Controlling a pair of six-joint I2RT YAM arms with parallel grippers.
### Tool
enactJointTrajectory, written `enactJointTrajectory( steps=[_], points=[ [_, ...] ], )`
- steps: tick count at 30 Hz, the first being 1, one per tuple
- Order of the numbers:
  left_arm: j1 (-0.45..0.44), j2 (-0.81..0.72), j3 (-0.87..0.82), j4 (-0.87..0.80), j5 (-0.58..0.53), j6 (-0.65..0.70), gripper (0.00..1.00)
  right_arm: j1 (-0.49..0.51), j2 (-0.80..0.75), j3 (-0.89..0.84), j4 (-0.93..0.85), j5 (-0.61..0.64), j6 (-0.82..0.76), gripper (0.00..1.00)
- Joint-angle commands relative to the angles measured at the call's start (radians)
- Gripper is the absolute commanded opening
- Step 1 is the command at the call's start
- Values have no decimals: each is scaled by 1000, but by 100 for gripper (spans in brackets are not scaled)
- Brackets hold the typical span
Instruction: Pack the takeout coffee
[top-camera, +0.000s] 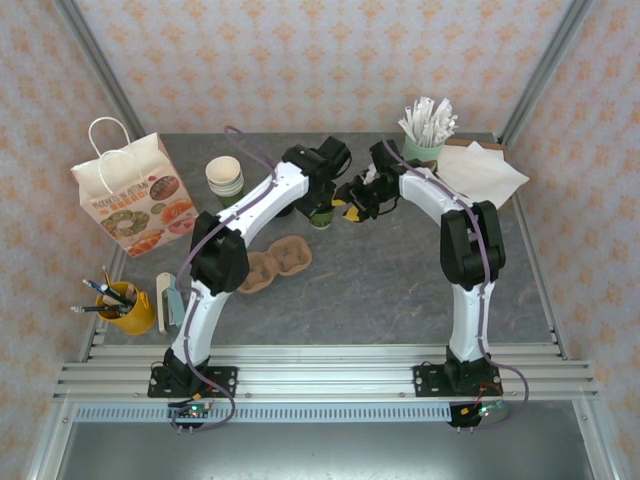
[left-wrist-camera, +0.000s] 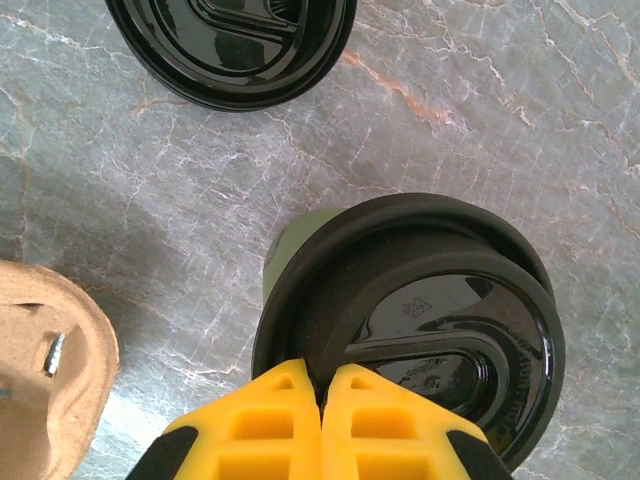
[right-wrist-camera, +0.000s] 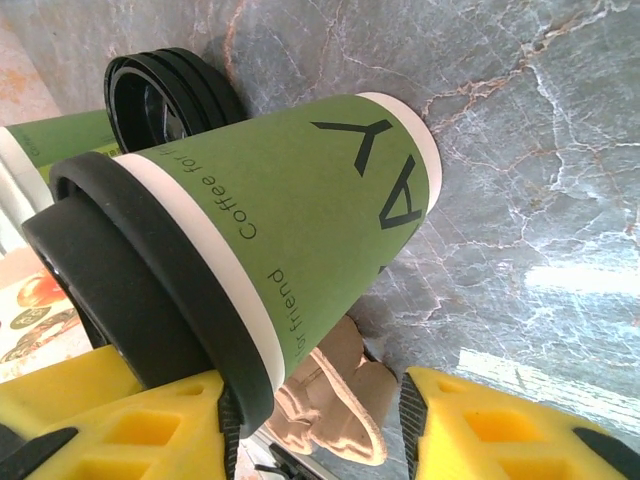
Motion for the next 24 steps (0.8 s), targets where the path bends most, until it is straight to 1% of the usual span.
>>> enactJointTrajectory(
  steps=[1,4,6,8,10,11,13,15,16,18,21,24],
  points=[
    [5,105,-139,-147,56,16,0,29,162,-66,-319,225,-30,47],
    [13,91,-182,-113,58,39,0,23,193,-61,-331,191,-53,48],
    [22,92,-159,-99,68,99,0,18,156,-50,-283,158,-63,48],
    [27,101,-86,-124,49,185,0,4,89,-22,-209,128,-42,48],
    [27,106,8,-173,9,278,0,-24,32,25,-115,61,16,50],
    [28,101,39,-176,1,333,0,-42,2,59,-86,53,31,52],
    [27,81,92,-191,-38,436,0,-78,-57,121,-75,71,3,57],
    [27,47,102,-191,-74,517,0,-114,-93,135,-72,46,-28,60],
    [26,28,97,-176,-74,577,0,-133,-109,121,-63,22,-47,60],
    [25,10,99,-164,-54,681,0,-163,-134,79,-65,13,-96,61],
    [25,9,114,-180,-19,811,0,-205,-152,31,-66,-34,-150,62],
    [25,-16,64,-105,77,977,0,-221,-154,38,-120,-60,-246,65]
  ],
)
